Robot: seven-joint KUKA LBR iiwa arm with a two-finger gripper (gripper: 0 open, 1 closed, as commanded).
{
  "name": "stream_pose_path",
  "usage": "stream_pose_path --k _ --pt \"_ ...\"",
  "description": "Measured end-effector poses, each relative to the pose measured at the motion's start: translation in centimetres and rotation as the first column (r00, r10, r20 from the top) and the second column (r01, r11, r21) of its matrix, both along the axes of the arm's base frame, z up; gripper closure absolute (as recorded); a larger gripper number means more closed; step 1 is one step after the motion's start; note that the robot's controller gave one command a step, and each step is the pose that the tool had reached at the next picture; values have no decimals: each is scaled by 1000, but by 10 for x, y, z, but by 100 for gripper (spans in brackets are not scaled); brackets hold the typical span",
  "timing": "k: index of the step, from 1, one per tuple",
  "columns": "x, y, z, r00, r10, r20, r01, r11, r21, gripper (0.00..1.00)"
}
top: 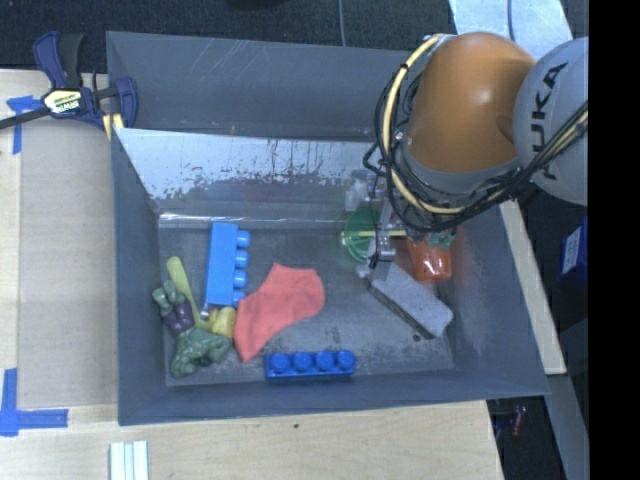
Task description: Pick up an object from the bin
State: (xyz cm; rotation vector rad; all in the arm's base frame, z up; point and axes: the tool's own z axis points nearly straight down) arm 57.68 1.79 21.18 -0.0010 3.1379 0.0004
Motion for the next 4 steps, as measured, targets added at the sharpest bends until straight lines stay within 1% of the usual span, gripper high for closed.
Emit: stream_pose_path --k 1,2,3,4 --pt "1 77 -78 997 76 6 -76 997 0 0" --pt "-19 54 -123 996 89 15 -89 996 -5 100" --pt "-19 54 -123 996 89 15 -89 996 -4 0" --pt "-19 54 -123 996 89 15 -89 996 -5 100"
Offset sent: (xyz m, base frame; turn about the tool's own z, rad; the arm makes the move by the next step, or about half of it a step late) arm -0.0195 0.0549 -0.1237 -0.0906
